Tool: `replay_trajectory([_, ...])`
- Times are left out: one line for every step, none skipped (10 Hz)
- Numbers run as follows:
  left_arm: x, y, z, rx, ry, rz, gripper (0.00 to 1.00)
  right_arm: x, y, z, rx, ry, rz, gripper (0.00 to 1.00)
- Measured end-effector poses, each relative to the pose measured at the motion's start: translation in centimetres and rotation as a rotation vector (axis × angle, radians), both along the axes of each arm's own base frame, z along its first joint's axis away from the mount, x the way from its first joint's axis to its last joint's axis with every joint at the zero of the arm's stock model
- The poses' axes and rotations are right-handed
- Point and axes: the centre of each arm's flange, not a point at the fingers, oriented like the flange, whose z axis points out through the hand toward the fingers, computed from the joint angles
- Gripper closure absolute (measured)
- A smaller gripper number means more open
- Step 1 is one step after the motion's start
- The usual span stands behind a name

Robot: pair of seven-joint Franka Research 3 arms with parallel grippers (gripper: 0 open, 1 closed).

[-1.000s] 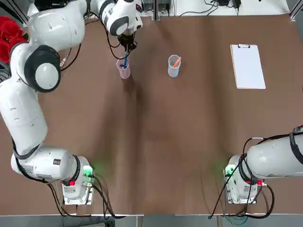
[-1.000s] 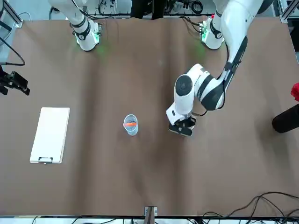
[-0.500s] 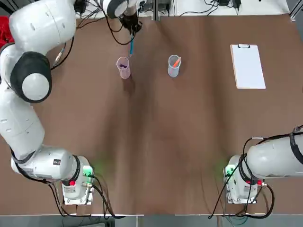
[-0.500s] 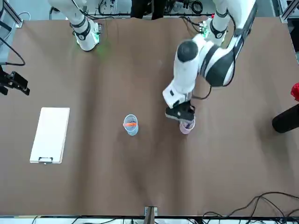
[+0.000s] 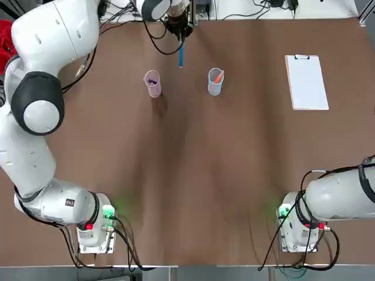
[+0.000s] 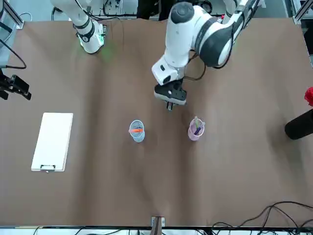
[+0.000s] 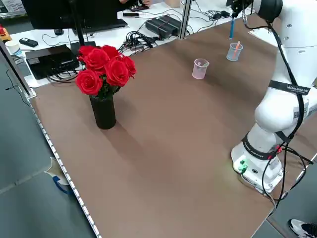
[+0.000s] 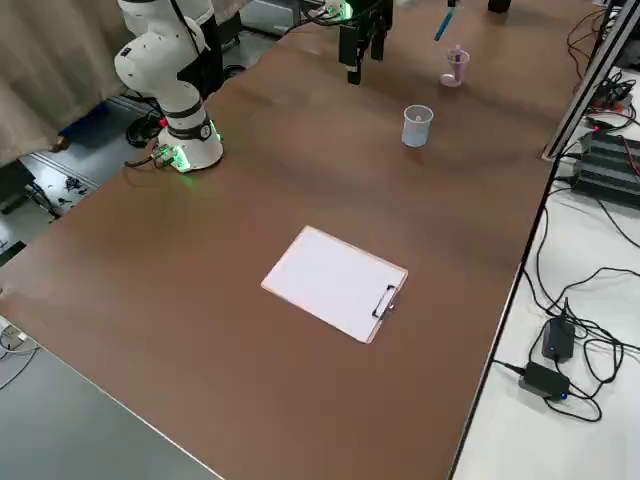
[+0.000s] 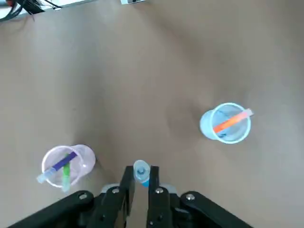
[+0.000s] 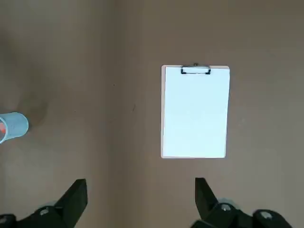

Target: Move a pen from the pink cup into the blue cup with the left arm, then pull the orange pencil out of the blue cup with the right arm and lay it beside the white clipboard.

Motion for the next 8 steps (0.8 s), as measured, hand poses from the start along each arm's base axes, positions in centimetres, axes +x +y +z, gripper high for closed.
replay_trajectory([-0.8,-0.9,0.3,-0.014,-0.002,0.011,0.84,0.0,0.0,0.0,0.000,0.000,0.000,0.00])
replay_trajectory([-1.3,-1.8,0.7,-0.035,-0.008,0.019,0.84,0.0,0.0,0.0,0.000,0.000,0.000,0.00])
replay_trajectory([-1.6,-2.6,1.0,-0.071,-0.018,0.033,0.84,0.0,0.0,0.0,0.000,0.000,0.000,0.00])
replay_trajectory([-1.6,-3.3,0.8,-0.111,-0.026,0.043,0.84,0.0,0.0,0.0,0.000,0.000,-0.001,0.00])
replay_trajectory([-1.7,-4.3,0.3,-0.158,-0.029,0.054,0.84,0.0,-0.1,0.0,0.000,0.000,-0.001,0.00])
replay_trajectory([-1.8,-5.5,-0.5,-0.212,-0.028,0.068,0.84,0.0,-0.1,0.0,0.000,0.001,-0.001,0.00])
replay_trajectory([-1.7,-6.6,-1.7,-0.251,-0.026,0.080,0.84,0.0,-0.1,0.0,0.000,0.001,-0.002,0.00])
replay_trajectory([-1.5,-7.4,-3.4,-0.261,-0.027,0.094,0.84,0.0,-0.1,0.0,0.000,0.001,-0.003,0.00])
